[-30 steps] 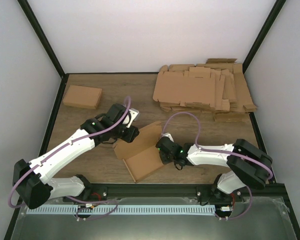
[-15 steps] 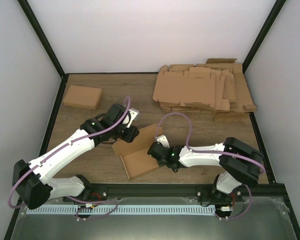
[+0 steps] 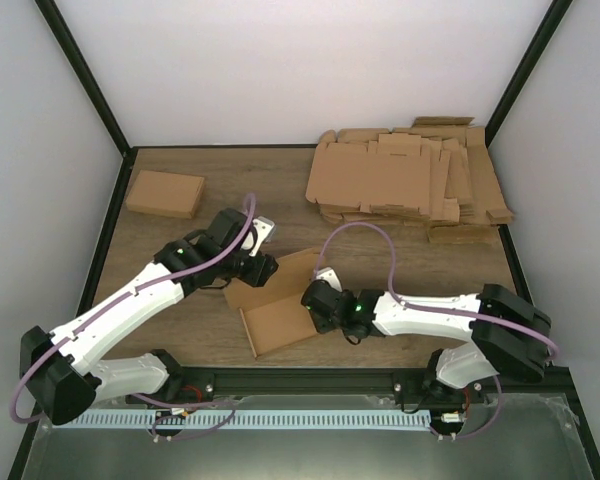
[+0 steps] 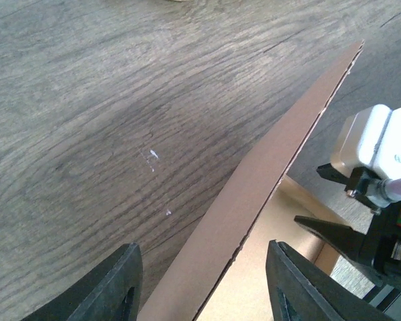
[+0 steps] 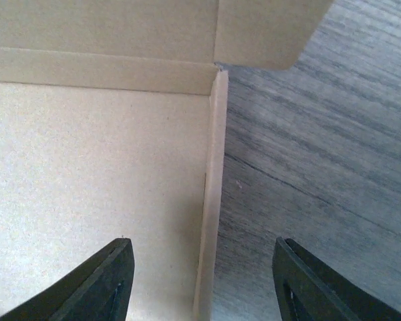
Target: Fold the paper box
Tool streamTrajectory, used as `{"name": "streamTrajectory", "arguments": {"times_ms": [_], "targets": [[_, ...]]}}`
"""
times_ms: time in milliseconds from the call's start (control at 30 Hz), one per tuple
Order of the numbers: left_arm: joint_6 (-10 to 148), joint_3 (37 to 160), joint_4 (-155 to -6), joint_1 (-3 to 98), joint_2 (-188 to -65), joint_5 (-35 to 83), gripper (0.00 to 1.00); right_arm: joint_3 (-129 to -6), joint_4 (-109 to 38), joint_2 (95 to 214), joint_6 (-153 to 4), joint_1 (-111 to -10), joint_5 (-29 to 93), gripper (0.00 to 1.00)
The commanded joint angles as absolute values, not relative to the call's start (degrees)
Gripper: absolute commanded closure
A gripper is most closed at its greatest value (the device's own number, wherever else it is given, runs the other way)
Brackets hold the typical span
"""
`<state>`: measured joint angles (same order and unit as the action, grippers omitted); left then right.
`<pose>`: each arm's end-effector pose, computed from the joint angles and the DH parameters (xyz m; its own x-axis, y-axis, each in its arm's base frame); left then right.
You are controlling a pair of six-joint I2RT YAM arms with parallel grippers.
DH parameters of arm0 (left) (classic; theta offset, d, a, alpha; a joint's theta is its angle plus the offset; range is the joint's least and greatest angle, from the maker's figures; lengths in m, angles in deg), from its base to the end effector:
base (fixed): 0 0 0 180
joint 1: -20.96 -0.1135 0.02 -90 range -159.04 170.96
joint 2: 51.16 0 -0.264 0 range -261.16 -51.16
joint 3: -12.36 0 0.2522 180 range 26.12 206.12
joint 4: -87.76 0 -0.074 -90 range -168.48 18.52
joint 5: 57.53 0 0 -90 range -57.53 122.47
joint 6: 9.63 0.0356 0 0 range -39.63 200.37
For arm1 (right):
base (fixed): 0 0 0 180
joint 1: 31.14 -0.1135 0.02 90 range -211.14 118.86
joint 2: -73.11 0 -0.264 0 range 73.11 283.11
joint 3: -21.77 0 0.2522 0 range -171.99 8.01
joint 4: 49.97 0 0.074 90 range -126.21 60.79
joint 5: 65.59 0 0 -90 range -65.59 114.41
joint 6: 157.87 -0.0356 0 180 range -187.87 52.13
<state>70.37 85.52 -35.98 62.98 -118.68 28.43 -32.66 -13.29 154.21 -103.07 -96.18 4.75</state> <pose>0.1763 -0.1622 0.2976 -0.6872 0.3861 -0.6154 0.5906 0.7902 -0.1638 0.1175 0.2241 0.1650 -0.7636 -0.3542 -0.5399 -0.4282 0.9036 0.0128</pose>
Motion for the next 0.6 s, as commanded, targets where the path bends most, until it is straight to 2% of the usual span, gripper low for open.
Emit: {"name": "streamTrajectory", "arguments": {"times_ms": [0, 100, 467, 500, 567], "targets": [[71.0, 84.7, -36.5, 62.7, -118.0, 28.4, 0.46, -32.2, -9.7, 152.6, -104.8, -96.6, 5.4, 0.44], [71.1, 84.7, -36.4, 62.8, -118.3, 28.3, 0.46, -32.0, -8.7, 152.8, -105.5, -96.6, 4.8, 0.52], [70.9, 84.6, -36.6, 62.7, -118.7, 28.0, 0.46, -32.7, -9.5, 158.1, -104.7, -96.6, 3.6, 0.64], [70.8, 84.6, -36.6, 62.7, -118.7, 28.0, 0.46, -32.7, -9.8, 158.5, -104.7, -96.6, 3.5, 0.67], [70.8, 84.7, -36.6, 62.8, -118.8, 28.1, 0.46, -33.1, -10.1, 159.6, -104.6, -96.6, 3.0, 0.81]]}}
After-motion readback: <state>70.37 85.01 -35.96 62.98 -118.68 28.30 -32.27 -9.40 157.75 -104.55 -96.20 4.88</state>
